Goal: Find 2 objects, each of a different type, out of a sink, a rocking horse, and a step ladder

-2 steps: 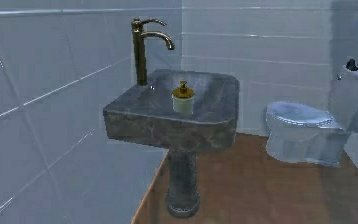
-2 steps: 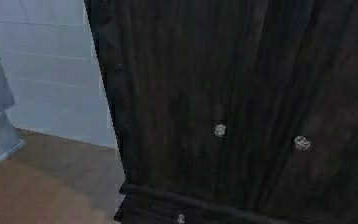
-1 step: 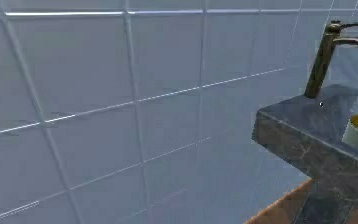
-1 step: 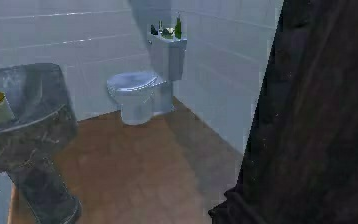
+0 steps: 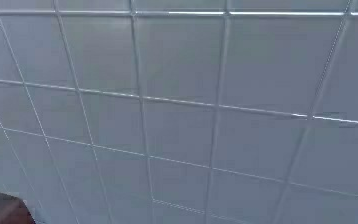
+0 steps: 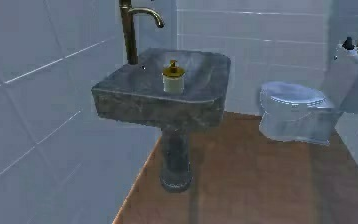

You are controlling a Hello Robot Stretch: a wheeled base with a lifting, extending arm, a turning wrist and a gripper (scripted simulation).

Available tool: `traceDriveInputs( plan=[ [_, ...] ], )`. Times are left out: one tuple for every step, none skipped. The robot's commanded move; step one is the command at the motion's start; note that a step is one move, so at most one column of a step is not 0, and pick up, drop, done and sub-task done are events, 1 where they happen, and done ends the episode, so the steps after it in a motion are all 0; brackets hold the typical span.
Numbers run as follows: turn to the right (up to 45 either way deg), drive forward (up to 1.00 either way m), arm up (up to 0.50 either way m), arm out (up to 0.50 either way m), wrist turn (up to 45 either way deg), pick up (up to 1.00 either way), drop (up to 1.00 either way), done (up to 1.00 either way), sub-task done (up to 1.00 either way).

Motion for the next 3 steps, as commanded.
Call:
traceDriveInputs(
  plan=[
    [-45.0,0.00,0.00,0.00,0.0,0.00,0.00,0.00,0.00],
    [-36.0,0.00,0.00,0.00,0.0,0.00,0.00,0.00,0.00],
    [0.0,1.00,0.00,0.00,0.0,0.00,0.00,0.00,0.00]
  ],
)
